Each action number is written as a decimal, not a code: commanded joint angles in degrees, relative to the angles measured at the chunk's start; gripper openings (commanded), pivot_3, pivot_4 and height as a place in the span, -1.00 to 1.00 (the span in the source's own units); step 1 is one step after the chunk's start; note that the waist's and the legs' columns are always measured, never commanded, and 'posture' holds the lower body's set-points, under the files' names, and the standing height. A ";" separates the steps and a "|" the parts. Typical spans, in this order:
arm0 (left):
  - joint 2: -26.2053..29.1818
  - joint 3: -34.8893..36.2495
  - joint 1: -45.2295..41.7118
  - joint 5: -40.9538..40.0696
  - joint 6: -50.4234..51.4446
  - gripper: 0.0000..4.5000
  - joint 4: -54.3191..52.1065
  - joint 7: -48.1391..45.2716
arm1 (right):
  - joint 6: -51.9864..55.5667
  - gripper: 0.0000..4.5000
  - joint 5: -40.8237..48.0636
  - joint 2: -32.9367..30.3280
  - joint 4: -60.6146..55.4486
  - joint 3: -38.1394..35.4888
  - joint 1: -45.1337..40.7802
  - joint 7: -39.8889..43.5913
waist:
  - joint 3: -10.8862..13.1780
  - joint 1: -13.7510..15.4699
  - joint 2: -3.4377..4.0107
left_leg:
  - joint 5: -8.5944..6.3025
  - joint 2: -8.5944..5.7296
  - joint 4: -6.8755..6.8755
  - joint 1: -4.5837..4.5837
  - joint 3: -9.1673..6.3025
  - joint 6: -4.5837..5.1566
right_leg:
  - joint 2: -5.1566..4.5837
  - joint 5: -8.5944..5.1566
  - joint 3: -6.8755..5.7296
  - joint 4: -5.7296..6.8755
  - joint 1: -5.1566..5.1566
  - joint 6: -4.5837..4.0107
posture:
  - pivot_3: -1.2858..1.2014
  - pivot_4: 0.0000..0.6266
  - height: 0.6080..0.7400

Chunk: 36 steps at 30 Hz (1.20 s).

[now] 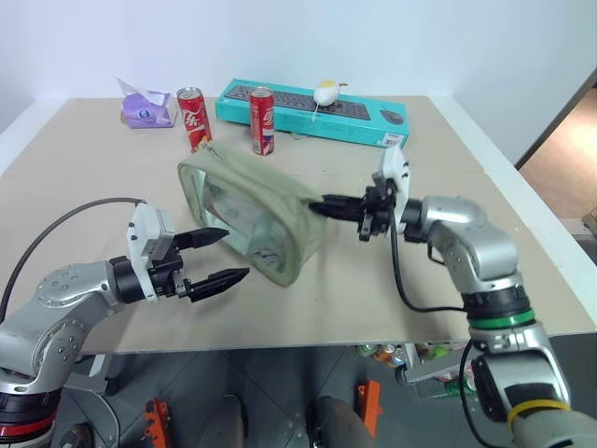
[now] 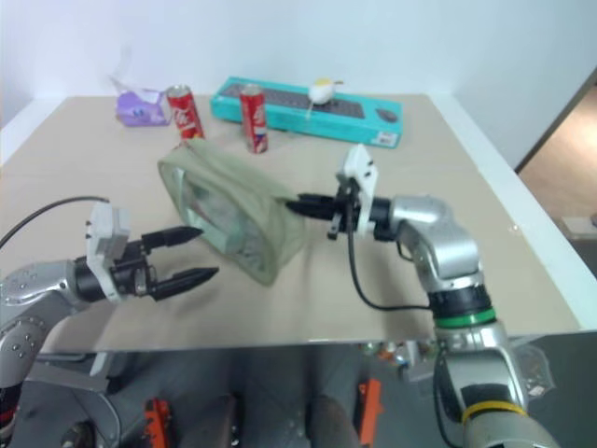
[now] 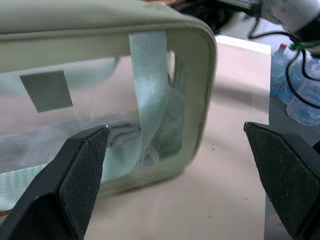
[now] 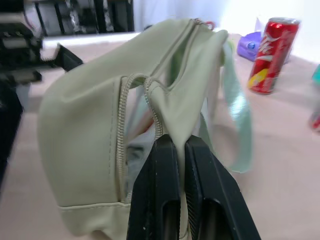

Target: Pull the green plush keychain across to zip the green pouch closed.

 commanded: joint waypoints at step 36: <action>-2.00 -2.01 -5.54 0.84 -0.73 1.00 1.36 1.00 | 11.73 0.98 7.99 5.11 -32.34 -11.72 15.34 -23.59 | 0.03 -0.20 0.06 | -0.05 0.08 -0.13 0.06 -0.05 0.00 | 0.11 -0.03 0.05 0.08 -0.02 0.08 | 0.03 -0.52 1.00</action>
